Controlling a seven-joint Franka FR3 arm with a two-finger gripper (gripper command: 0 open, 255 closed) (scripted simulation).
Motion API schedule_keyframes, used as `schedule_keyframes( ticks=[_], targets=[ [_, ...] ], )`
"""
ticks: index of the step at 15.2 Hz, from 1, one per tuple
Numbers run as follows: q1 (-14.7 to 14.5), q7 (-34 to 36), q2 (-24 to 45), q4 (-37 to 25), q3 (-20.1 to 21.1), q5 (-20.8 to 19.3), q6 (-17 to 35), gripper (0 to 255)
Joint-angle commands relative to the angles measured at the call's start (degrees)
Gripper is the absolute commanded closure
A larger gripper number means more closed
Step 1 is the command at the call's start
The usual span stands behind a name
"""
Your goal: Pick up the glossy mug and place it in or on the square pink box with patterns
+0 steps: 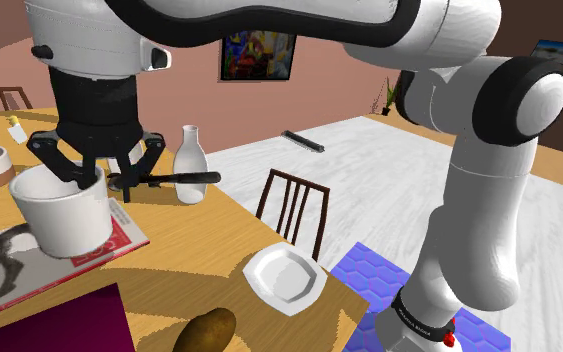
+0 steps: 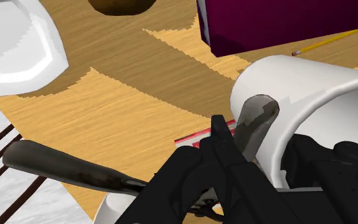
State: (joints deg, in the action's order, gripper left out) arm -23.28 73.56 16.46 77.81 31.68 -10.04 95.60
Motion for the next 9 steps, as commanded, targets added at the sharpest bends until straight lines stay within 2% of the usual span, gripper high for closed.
schedule_keyframes(
  ticks=[1,9],
  targets=[
    [-2.2,2.8,1.0,-1.3,0.7,-0.9,-0.5,255],
    [-12.5,12.6,7.9,-11.6,2.6,-5.7,-5.5,255]
  ],
)
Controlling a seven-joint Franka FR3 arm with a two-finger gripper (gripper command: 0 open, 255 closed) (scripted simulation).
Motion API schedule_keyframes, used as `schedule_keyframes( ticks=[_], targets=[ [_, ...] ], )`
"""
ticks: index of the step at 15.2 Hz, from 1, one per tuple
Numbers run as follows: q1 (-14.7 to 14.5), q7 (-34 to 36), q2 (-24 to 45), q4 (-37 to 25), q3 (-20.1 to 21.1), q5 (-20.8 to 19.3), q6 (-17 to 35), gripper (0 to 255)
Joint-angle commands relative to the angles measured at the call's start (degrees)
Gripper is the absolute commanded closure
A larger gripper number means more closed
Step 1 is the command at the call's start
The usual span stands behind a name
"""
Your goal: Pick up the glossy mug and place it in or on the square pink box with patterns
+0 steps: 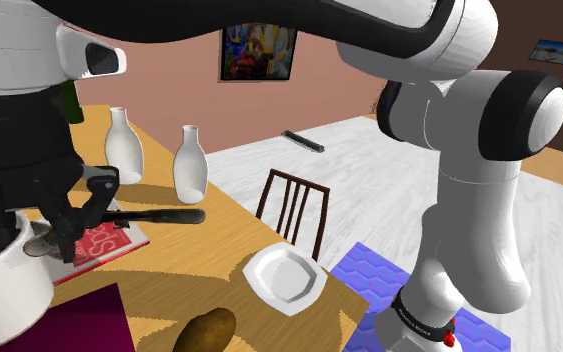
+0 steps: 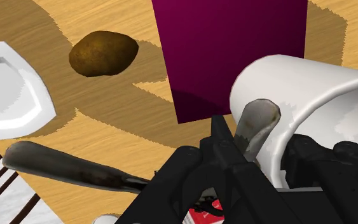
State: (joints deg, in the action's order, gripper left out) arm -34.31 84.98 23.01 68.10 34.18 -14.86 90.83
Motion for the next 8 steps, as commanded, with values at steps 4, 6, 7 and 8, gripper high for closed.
schedule_keyframes(
  ticks=[4,6,7,8],
  targets=[
    [-0.3,1.3,0.2,3.0,0.1,-0.2,3.0,255],
    [0.2,1.4,-0.3,5.2,0.1,0.0,4.8,255],
    [0.4,1.4,-0.5,6.3,0.1,0.1,5.7,255],
    [0.6,1.4,-0.6,7.3,0.1,0.2,6.6,255]
  ],
)
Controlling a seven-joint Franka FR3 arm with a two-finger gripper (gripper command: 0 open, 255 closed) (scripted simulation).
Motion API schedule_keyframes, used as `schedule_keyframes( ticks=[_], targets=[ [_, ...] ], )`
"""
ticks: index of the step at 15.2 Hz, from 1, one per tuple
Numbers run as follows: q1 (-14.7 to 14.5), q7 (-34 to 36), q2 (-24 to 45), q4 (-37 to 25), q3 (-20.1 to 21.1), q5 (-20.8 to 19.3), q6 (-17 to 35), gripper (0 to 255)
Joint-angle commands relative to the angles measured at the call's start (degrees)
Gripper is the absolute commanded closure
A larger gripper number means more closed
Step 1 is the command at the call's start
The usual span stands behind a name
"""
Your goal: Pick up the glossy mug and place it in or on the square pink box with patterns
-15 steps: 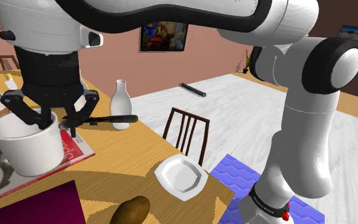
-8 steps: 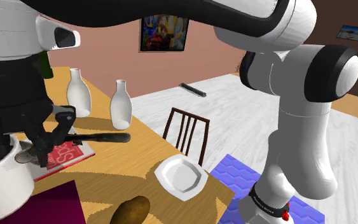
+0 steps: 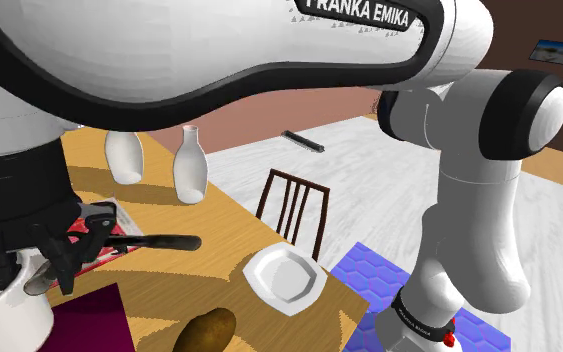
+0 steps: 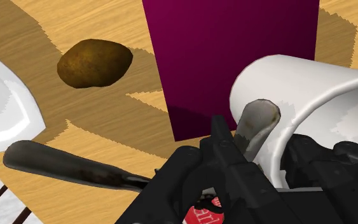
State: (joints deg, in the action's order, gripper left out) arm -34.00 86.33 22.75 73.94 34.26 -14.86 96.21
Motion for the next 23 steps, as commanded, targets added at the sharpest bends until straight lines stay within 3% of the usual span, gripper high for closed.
schedule_keyframes(
  ticks=[1,10,17,18,23],
  targets=[
    [0.5,0.1,-0.5,2.4,0.0,0.2,2.0,255],
    [1.6,0.7,-0.9,9.8,-0.2,0.2,8.9,255],
    [1.6,0.7,-0.9,9.8,-0.2,0.2,8.9,255],
    [1.6,0.7,-0.9,9.8,-0.2,0.2,8.9,0],
    [1.6,0.7,-0.9,9.8,-0.2,0.2,8.9,0]
  ],
)
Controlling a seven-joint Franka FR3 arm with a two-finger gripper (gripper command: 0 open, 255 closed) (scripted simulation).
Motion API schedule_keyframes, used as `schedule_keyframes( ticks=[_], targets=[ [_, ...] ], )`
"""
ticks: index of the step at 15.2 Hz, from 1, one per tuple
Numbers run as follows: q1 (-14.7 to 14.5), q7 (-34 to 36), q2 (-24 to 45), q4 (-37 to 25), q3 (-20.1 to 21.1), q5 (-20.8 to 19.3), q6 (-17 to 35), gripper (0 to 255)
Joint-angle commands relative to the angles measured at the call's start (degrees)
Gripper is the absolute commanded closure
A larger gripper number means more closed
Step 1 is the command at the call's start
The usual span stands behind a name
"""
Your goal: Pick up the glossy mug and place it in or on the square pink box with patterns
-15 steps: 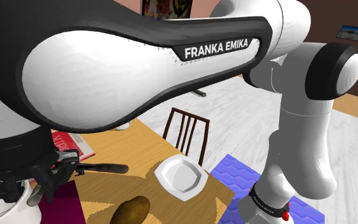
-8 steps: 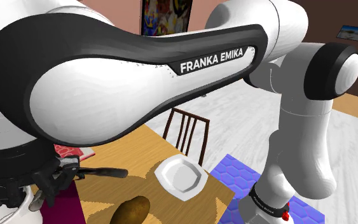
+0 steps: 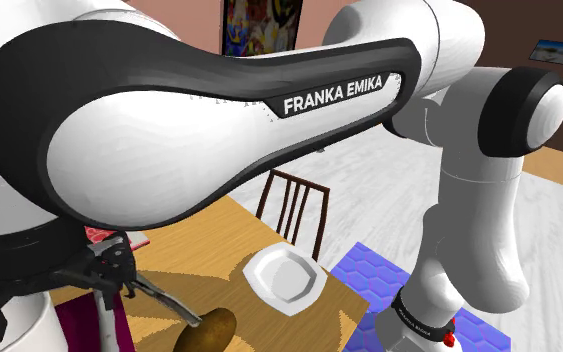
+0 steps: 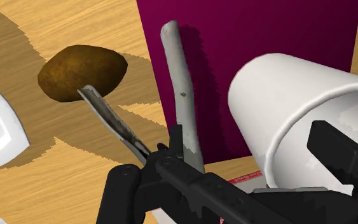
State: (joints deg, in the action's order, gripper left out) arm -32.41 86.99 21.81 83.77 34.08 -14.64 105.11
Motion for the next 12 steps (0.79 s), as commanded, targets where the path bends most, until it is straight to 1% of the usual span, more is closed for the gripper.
schedule_keyframes(
  ticks=[1,4,12],
  targets=[
    [-0.2,-0.2,-0.2,-1.7,0.1,0.2,-1.8,0],
    [-1.0,-0.5,-0.2,-7.1,0.3,0.3,-7.2,0],
    [-1.0,-0.5,-0.2,-7.1,0.3,0.3,-7.2,0]
  ],
)
